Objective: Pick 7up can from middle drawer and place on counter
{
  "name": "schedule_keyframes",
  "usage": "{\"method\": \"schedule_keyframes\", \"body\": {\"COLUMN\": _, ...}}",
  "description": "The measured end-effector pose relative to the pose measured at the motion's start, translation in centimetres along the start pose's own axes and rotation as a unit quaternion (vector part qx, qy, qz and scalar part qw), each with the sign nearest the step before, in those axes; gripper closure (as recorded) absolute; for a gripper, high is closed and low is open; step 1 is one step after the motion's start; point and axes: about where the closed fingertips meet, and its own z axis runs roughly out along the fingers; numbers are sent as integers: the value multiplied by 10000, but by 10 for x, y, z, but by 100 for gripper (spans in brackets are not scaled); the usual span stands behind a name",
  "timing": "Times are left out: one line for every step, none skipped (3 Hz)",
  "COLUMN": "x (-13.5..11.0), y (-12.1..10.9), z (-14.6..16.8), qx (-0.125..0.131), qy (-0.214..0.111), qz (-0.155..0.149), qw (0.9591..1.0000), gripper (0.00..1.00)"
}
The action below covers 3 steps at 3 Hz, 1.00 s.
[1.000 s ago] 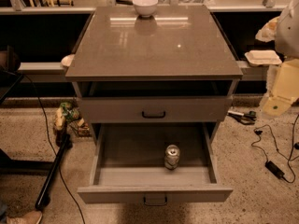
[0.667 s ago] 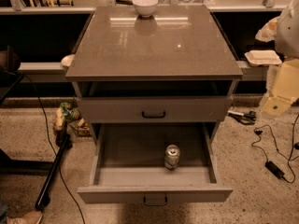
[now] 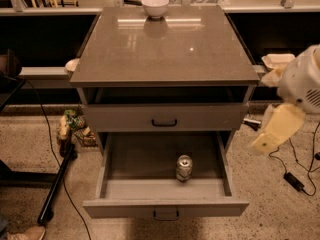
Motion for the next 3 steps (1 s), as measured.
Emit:
{"method": "schedule_keyframes", "body": {"x": 8, "y": 18, "z": 60, "qx": -296, "qy": -603, "qz": 738, "qw": 9950, "gripper": 0}}
{"method": "schedule_keyframes", "body": {"x": 2, "y": 33, "z": 113, "qx": -430, "qy": -978, "qz": 1368, "qw": 9848, "gripper": 0}}
{"method": "schedule_keyframes", "body": {"x": -17, "y": 43, "z": 164, "qx": -469, "qy": -1443, "qz": 2006, "qw": 9679, "gripper": 0}}
